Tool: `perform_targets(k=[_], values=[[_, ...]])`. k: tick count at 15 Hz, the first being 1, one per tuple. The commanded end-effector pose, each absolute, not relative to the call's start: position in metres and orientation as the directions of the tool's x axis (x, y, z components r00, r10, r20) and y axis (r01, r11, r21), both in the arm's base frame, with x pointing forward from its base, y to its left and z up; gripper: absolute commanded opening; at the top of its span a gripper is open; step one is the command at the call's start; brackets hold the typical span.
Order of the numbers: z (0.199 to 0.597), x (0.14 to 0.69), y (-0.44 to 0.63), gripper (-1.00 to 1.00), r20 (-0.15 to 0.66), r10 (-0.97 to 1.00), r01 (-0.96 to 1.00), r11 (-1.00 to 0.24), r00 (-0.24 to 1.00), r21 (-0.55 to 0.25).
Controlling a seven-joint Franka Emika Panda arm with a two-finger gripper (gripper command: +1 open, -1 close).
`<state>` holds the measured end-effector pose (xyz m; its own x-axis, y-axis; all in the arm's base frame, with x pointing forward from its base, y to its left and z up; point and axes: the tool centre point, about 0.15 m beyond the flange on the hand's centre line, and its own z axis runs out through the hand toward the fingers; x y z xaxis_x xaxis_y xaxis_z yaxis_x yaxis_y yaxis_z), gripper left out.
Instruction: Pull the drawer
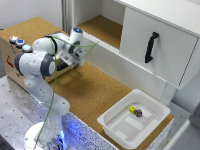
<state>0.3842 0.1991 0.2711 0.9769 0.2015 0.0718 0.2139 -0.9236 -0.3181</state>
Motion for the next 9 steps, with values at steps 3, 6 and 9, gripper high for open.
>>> perform_targets(k=[3, 6, 9], values=[[0.273, 0.365, 0.205, 1.00, 0.163, 0.204, 0.245, -0.923, 0.965, -0.296], [0.308, 0.354, 0.204, 1.00, 0.186, 0.172, 0.214, -0.947, 0.967, -0.237], [0.328, 0.340, 0.194, 1.00, 0.163, 0.069, 0.097, -0.980, 0.984, -0.171]])
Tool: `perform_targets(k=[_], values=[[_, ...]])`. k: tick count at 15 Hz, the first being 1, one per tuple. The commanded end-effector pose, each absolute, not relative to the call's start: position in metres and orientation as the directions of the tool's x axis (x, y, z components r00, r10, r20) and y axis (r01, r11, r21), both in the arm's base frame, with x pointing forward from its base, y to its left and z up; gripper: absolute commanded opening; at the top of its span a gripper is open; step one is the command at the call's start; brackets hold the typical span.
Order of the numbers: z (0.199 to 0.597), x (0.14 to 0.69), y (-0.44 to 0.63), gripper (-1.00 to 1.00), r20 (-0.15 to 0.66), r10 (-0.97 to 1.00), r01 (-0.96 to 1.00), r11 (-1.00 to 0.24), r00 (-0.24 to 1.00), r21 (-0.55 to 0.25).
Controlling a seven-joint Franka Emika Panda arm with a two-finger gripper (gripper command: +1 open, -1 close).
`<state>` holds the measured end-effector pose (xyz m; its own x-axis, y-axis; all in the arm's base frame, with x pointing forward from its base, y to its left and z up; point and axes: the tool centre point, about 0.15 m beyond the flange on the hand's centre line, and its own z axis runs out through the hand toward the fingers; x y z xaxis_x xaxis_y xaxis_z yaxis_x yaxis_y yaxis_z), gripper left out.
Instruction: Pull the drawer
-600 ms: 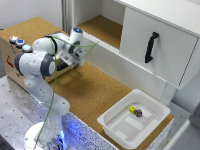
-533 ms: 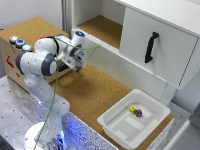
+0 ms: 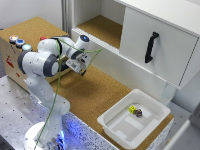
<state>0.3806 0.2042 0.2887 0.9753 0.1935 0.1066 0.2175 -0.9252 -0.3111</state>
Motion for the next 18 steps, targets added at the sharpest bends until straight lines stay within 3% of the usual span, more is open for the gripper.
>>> perform_targets(k=[1, 6, 10, 14, 15, 18], values=[[0.331, 0.337, 0.190, 1.00, 0.161, 0.042, 0.067, -0.985, 0.986, -0.159], [0.317, 0.334, 0.187, 1.00, 0.135, -0.002, 0.022, -0.984, 0.991, -0.174], [0.279, 0.343, 0.201, 1.00, 0.064, 0.003, 0.018, -0.972, 0.998, -0.233], [0.277, 0.344, 0.206, 1.00, 0.057, -0.013, 0.007, -0.944, 0.998, -0.329], [0.279, 0.344, 0.207, -1.00, 0.062, -0.009, 0.013, -0.940, 0.998, -0.340], [0.285, 0.346, 0.202, -1.00, 0.073, -0.002, 0.023, -0.940, 0.997, -0.340]])
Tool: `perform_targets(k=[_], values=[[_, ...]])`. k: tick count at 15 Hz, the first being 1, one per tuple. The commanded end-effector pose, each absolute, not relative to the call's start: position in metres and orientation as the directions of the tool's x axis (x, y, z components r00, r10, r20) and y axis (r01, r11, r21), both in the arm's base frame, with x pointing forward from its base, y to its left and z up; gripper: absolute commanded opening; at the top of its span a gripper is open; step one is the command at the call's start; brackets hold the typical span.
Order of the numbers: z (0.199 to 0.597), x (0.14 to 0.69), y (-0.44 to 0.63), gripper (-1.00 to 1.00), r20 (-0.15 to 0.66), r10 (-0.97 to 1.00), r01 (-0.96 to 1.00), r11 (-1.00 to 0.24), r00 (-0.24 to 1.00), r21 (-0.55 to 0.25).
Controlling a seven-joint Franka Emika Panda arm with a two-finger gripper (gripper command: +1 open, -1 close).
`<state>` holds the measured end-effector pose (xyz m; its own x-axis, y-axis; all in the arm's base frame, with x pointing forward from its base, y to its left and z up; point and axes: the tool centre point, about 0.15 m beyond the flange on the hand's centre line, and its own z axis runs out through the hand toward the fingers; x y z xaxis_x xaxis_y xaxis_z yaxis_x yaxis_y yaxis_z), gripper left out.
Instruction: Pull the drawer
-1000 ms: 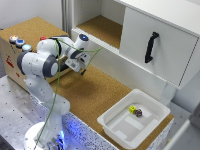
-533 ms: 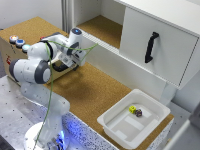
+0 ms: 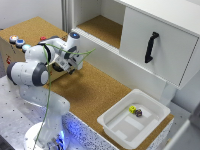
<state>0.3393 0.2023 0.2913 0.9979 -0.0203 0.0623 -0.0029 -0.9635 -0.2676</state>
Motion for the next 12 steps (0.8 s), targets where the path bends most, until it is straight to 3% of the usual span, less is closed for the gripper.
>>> perform_targets(k=[1, 12], values=[[0.286, 0.346, 0.201, -1.00, 0.076, -0.001, 0.025, -0.941, 0.997, -0.339], [0.288, 0.361, 0.175, -1.00, 0.089, 0.030, 0.055, -0.955, 0.996, -0.291]])
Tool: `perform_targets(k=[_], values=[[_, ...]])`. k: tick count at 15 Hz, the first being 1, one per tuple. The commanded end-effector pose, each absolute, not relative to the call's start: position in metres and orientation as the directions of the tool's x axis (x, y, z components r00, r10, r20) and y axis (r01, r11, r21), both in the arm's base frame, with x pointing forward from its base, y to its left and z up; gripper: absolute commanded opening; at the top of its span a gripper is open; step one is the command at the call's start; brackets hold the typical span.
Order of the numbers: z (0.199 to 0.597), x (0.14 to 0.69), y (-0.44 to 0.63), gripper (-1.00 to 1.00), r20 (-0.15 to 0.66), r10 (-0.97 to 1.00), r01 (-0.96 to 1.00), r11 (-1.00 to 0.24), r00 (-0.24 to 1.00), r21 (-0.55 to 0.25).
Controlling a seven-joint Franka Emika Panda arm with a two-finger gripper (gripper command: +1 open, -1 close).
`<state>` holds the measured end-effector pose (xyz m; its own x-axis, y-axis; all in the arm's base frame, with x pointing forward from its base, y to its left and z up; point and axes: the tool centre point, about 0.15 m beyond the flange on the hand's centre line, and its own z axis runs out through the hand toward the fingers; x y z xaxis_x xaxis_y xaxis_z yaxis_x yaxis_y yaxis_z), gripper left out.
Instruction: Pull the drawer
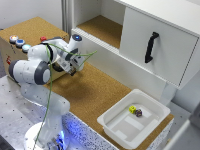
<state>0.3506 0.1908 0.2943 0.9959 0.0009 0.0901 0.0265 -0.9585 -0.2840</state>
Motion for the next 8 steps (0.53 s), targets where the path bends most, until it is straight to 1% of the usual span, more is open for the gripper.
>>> perform_targets(k=[1, 3, 4, 5, 8], values=[[0.286, 0.362, 0.172, -1.00, 0.082, 0.029, 0.052, -0.954, 0.996, -0.294], [0.276, 0.366, 0.161, -1.00, 0.076, 0.042, 0.064, -0.948, 0.996, -0.312], [0.271, 0.368, 0.153, -1.00, 0.074, 0.050, 0.070, -0.949, 0.996, -0.307], [0.268, 0.369, 0.142, -1.00, 0.062, 0.046, 0.064, -0.940, 0.997, -0.334], [0.264, 0.367, 0.113, -1.00, 0.050, 0.026, 0.043, -0.932, 0.998, -0.361]])
